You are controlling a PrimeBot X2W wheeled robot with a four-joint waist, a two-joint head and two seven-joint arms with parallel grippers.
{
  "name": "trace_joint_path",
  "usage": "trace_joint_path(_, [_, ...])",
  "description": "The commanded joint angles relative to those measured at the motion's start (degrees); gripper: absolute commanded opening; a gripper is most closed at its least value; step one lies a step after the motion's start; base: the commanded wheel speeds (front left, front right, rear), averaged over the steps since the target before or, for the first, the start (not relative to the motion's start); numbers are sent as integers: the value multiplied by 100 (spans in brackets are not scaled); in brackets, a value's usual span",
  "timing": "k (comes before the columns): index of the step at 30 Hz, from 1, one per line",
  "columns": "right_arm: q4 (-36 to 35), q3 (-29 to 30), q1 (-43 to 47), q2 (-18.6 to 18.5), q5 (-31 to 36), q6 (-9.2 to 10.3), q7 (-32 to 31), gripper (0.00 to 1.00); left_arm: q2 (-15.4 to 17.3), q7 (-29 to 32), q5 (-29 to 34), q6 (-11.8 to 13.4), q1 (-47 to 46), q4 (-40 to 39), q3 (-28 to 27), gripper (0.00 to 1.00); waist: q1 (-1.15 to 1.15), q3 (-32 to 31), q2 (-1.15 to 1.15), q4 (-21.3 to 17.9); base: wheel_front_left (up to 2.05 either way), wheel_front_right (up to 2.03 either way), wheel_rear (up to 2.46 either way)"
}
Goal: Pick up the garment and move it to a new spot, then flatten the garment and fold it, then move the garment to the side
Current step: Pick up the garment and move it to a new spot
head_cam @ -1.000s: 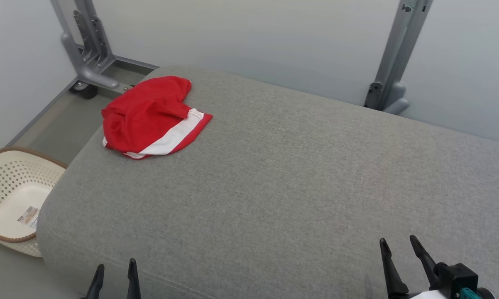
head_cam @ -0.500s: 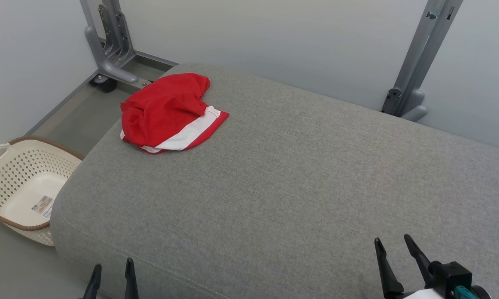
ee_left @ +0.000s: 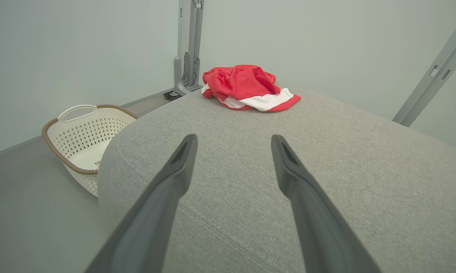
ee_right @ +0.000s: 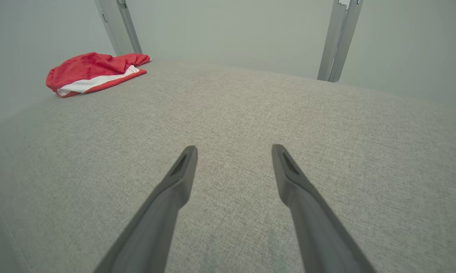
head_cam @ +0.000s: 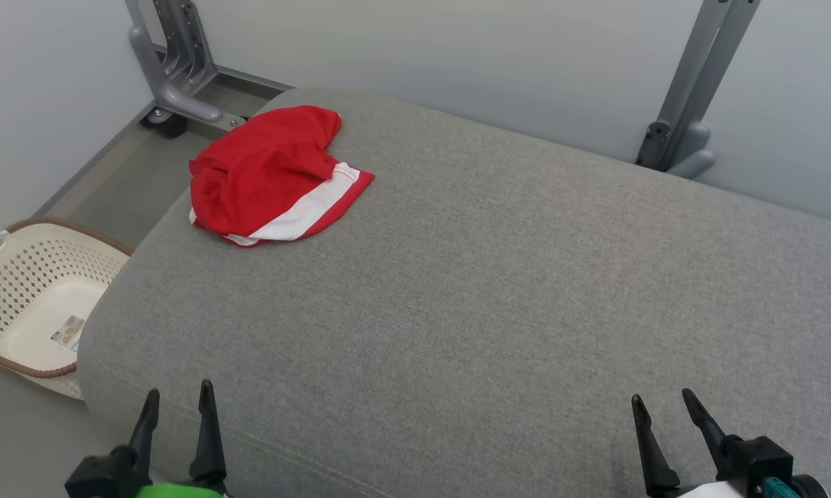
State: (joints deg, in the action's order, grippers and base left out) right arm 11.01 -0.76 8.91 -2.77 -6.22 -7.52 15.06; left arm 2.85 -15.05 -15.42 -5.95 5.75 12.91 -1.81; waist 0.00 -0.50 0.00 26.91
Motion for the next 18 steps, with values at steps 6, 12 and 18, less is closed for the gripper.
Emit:
trace_joint_path(6, [-164, 57, -478, -198, 252, 6, 15, 100, 9, -15, -140, -98, -1092, 310, -62, 100, 0, 1100, 0, -333, 0, 0, 0])
trace_joint_path(12, [-424, 16, -996, -559, 366, 6, 15, 100, 34, -14, -442, -141, -2389, 902, -217, 100, 0, 2183, 0, -483, 0, 0, 0])
trace_joint_path(18, [-726, -26, -1340, -844, 441, 6, 15, 100, 202, 39, -1037, -155, -3673, 1999, -488, 100, 0, 3023, 0, -556, 0, 0, 0])
